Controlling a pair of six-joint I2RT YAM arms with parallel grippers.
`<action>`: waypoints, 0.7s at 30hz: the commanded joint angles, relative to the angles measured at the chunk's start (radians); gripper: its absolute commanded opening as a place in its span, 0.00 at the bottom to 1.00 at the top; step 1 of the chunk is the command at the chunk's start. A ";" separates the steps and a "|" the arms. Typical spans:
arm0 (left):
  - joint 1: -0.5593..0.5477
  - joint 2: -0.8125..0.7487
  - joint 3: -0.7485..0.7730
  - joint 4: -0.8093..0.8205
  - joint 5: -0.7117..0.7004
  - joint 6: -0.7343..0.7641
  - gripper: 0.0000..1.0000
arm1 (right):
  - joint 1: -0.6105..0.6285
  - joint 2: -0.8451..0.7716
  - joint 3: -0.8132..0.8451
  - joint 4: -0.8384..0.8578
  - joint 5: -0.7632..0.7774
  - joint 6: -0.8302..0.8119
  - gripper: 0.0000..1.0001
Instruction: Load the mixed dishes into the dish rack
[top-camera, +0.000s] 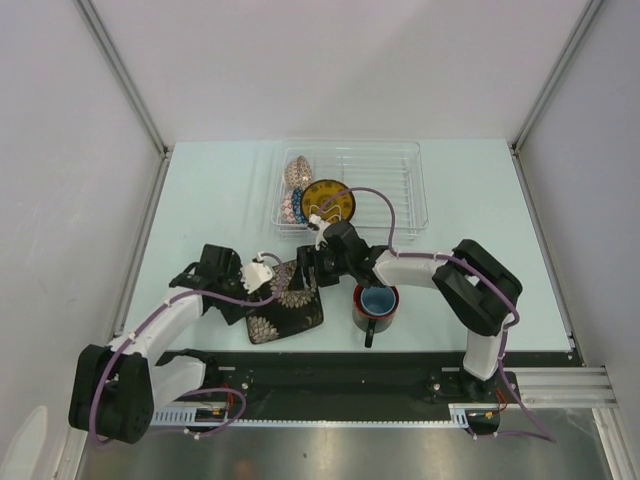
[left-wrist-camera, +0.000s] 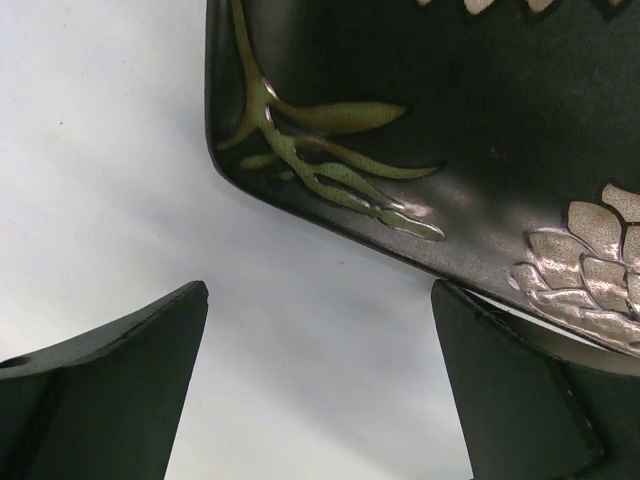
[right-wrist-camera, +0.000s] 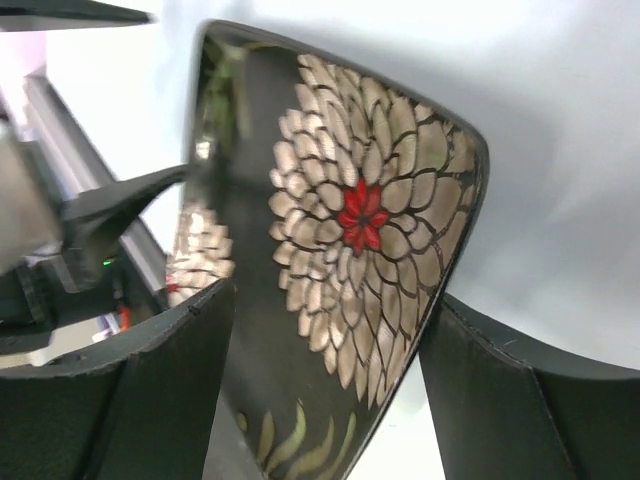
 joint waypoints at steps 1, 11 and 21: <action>-0.049 -0.008 0.013 0.095 0.138 -0.092 1.00 | 0.078 -0.039 0.079 0.075 -0.197 0.038 0.73; -0.059 0.001 0.019 0.115 0.130 -0.106 1.00 | 0.083 -0.007 0.145 -0.017 -0.210 -0.002 0.33; -0.038 -0.068 0.096 0.066 0.056 -0.131 1.00 | 0.042 -0.031 0.274 -0.276 -0.169 -0.151 0.00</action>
